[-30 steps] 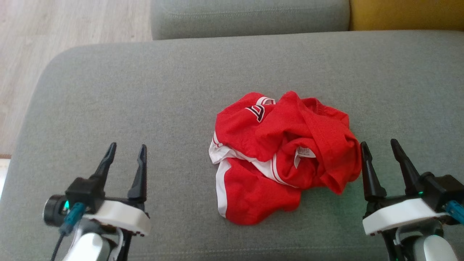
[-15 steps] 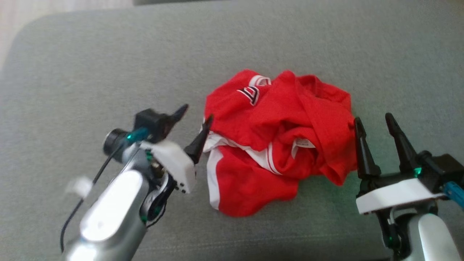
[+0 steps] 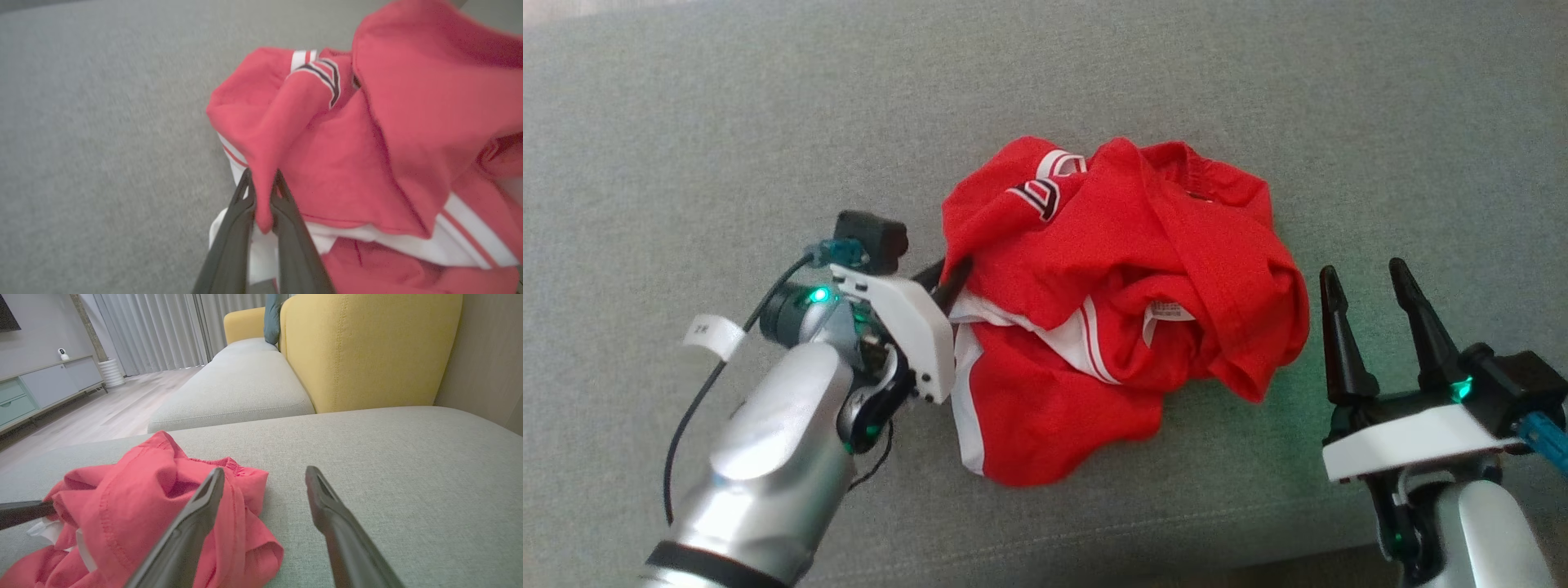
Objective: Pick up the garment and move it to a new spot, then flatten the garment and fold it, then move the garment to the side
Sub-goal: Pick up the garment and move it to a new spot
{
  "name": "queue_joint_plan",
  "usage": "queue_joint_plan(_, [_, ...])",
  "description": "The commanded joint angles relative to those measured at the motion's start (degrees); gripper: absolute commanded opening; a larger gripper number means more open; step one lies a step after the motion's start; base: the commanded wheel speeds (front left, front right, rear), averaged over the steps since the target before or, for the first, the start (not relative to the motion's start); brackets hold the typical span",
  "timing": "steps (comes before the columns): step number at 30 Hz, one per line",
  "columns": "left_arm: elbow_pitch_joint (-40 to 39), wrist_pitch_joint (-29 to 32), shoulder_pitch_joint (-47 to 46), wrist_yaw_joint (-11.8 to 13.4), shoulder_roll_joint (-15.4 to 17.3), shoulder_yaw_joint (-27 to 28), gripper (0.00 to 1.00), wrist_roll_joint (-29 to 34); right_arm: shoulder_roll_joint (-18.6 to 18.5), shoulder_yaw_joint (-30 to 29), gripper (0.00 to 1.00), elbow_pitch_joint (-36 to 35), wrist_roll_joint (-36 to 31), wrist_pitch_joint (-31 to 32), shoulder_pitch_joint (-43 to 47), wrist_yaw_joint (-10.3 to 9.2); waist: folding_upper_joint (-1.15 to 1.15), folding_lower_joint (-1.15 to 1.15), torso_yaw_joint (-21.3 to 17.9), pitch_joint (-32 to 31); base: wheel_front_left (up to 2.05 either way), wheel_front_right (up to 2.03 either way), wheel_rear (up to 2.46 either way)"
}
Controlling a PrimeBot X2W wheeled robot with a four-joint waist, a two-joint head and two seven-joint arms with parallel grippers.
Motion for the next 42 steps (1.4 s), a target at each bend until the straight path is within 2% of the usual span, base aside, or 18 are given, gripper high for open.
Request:
queue_joint_plan(1, [-1.8, -2.3, -3.7, -0.3, 0.7, 2.0, 0.0, 0.2, -0.3, 1.2, 1.0, -1.4, 0.3, -0.7, -2.2, -0.04, 0.0, -0.01, 0.1, -0.3, 0.0, 0.0, 0.0])
queue_joint_plan(3, [-2.2, -3.5, -4.2, -0.4, 0.8, 2.0, 0.0, 0.7, -0.3, 1.1, 1.0, -1.3, 0.3, -0.8, -2.2, -0.04, 0.0, -0.01, 0.1, -0.6, 0.0, 0.0, 0.0])
queue_joint_plan(7, [-8.2, -9.5, -6.8, -1.0, 1.5, 2.0, 0.0, 2.4, -0.3, 0.3, 1.0, -0.7, 0.5, -1.0, -1.6, -0.04, 0.0, -0.01, 1.5, -2.6, 0.0, 0.0, 0.0])
queue_joint_plan(14, [-22.3, -15.8, -9.6, 0.9, 5.5, 5.2, 0.0, 5.3, -0.3, 0.8, 1.0, 0.0, 2.0, -1.1, -0.4, -0.04, 0.0, -0.01, 4.9, -6.9, 0.0, 0.0, 0.0])
queue_joint_plan(18, [-29.3, -16.3, -11.3, 2.9, 8.6, 8.5, 0.0, 6.3, -0.3, 0.3, 1.0, 0.2, 1.8, -1.1, 0.4, -0.04, 0.0, -0.01, 8.0, -8.8, 0.0, 0.0, 0.0])
queue_joint_plan(23, [-32.4, -12.1, -13.4, 4.7, 14.2, 12.8, 0.0, 6.4, -0.3, -0.3, 1.0, -0.1, 1.8, -0.7, 1.6, -0.04, 0.0, -0.01, 12.9, -9.7, 0.0, 0.0, 0.0])
queue_joint_plan(29, [-27.5, -8.9, -16.5, 4.2, 19.7, 16.2, 0.0, 6.1, -0.3, 0.2, 1.0, -0.9, 1.1, 0.1, 0.8, -0.04, 0.0, -0.01, 17.8, -8.3, 0.0, 0.0, 0.0])
queue_joint_plan(36, [-12.6, -10.8, -18.8, 3.2, 24.2, 19.7, 0.0, 5.2, -0.3, 1.6, 1.0, -2.5, -0.6, 2.0, -1.8, -0.04, 0.0, -0.01, 19.1, -3.7, 0.0, 0.0, 0.0])
queue_joint_plan(39, [-5.8, -13.6, -19.3, 2.6, 25.1, 21.5, 0.0, 4.0, -0.3, 2.0, 1.0, -3.3, -1.6, 3.1, -2.7, -0.04, 0.0, -0.01, 18.6, -1.6, 0.0, 0.0, 0.0])
queue_joint_plan(42, [0.6, -16.1, -19.2, 1.5, 24.3, 23.3, 0.0, 1.2, -0.3, 1.5, 1.0, -4.3, -2.7, 4.1, -3.3, -0.04, 0.0, -0.01, 18.2, 0.1, 0.0, 0.0, 0.0])
